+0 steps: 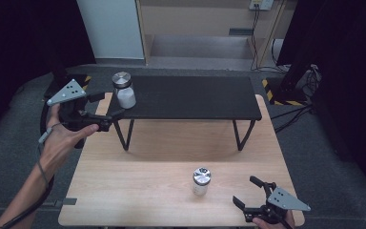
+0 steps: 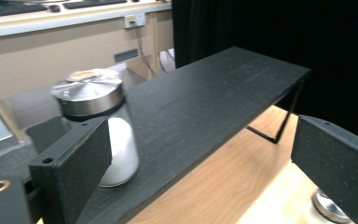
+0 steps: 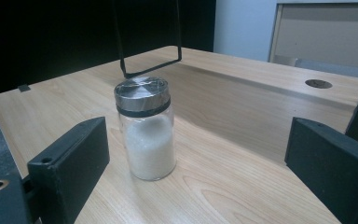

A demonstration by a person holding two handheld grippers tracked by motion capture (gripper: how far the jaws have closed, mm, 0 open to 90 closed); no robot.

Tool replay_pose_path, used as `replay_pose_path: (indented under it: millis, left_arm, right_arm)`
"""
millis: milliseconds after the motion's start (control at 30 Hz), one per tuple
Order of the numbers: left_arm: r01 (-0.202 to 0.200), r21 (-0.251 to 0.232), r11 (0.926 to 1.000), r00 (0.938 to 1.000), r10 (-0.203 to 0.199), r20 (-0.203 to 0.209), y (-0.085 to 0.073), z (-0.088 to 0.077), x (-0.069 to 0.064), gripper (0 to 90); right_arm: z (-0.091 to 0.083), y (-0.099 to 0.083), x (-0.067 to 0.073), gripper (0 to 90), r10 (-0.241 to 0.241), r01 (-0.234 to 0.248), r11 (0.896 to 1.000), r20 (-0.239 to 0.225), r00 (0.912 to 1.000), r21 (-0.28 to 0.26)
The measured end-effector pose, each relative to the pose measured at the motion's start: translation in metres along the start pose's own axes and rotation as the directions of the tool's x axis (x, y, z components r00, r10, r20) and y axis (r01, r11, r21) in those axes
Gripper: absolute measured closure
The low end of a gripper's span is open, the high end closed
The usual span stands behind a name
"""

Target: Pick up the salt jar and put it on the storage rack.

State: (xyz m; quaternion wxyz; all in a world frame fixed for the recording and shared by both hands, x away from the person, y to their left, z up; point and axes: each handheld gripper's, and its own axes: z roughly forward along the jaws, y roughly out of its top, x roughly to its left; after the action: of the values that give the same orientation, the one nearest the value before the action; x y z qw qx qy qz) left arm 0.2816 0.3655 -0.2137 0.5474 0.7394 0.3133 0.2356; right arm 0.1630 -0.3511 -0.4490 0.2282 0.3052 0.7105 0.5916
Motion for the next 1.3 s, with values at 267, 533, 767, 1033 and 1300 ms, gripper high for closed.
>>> replay_pose_path:
  millis: [267, 533, 767, 1033, 1300]
  left_arm:
    - [-0.052, -0.007, 0.9986, 0.9972, 0.052, 0.053, -0.012, 0.005, -0.005, 4.0]
    - [-0.056, -0.032, 0.998, 0.9904, 0.059, 0.125, -0.033, 0.015, -0.009, 4.3]
    - [-0.079, -0.051, 0.9955, 0.9852, 0.086, 0.149, -0.048, 0.019, -0.017, 5.0]
    - [-0.104, -0.011, 0.9945, 0.9882, 0.105, 0.112, -0.058, 0.022, -0.024, 4.9]
    - [-0.061, -0.047, 0.997, 0.9902, 0.067, 0.123, -0.081, 0.024, -0.018, 4.9]
  right_arm:
    - [0.0, 0.0, 0.0, 6.3, -0.001, 0.001, 1.0, -0.001, 1.0, 0.001]
    - [0.001, 0.0, 0.0, 6.3, -0.002, 0.002, 1.0, -0.002, 1.0, 0.002]
    - [0.001, 0.0, 0.0, 6.3, -0.004, 0.004, 1.0, -0.004, 1.0, 0.003]
    - [0.001, 0.0, 0.0, 6.3, -0.004, 0.004, 1.0, -0.003, 1.0, 0.002]
    - [0.001, 0.0, 0.0, 6.4, -0.005, 0.005, 1.0, -0.003, 1.0, 0.004]
